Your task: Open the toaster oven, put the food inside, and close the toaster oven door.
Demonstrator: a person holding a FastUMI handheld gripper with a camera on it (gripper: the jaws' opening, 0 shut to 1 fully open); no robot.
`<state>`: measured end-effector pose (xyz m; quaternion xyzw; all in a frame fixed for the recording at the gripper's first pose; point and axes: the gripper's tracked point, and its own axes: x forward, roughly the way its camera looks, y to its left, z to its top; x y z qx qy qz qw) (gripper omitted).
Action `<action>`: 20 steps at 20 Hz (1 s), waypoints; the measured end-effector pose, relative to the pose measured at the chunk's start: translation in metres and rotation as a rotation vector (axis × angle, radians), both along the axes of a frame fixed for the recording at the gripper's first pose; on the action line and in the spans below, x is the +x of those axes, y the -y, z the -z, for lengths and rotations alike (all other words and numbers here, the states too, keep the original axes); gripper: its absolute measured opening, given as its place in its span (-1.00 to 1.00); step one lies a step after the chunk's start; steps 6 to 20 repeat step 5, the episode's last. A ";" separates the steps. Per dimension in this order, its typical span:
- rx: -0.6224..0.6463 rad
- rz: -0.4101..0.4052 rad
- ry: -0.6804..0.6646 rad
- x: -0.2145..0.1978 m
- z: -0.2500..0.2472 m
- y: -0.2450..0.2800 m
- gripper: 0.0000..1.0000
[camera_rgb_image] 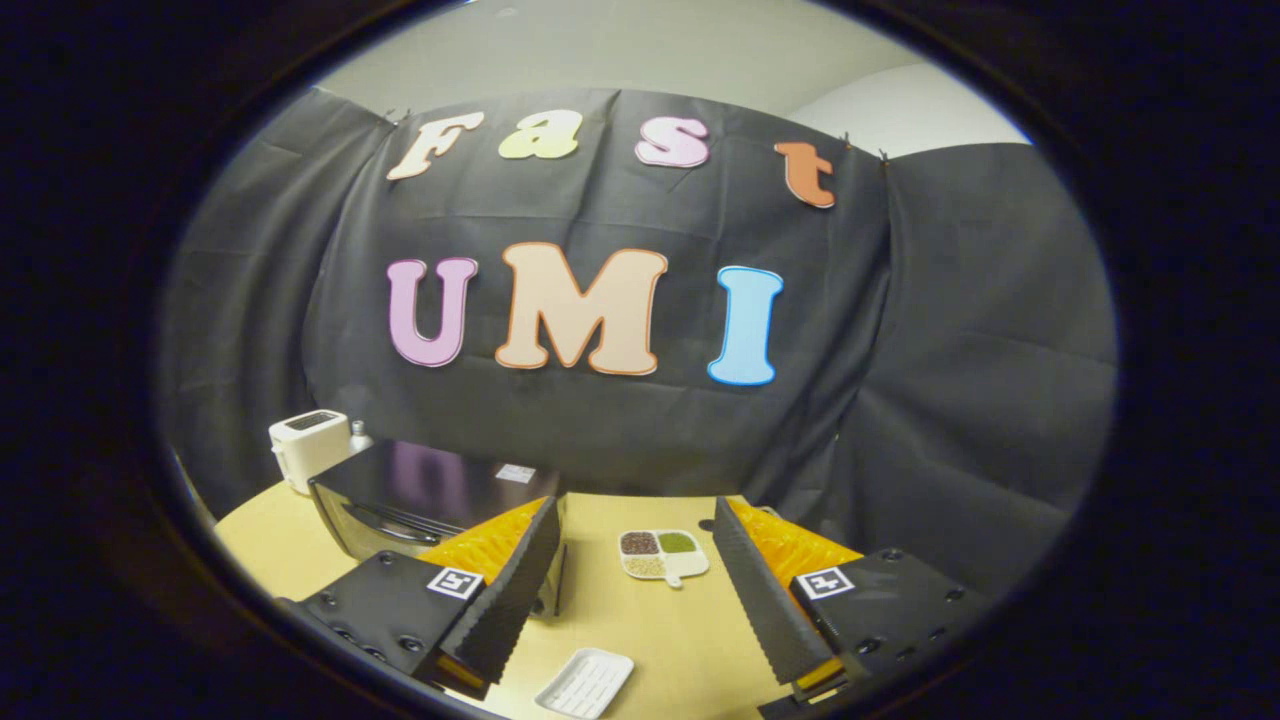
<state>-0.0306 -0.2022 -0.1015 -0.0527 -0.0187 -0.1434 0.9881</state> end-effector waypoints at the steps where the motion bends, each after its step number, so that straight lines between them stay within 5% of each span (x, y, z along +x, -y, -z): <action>1: 0.014 -0.002 0.009 -0.003 -0.001 0.002 0.96; 20: 0.040 -0.020 0.041 -0.008 -0.006 0.007 0.96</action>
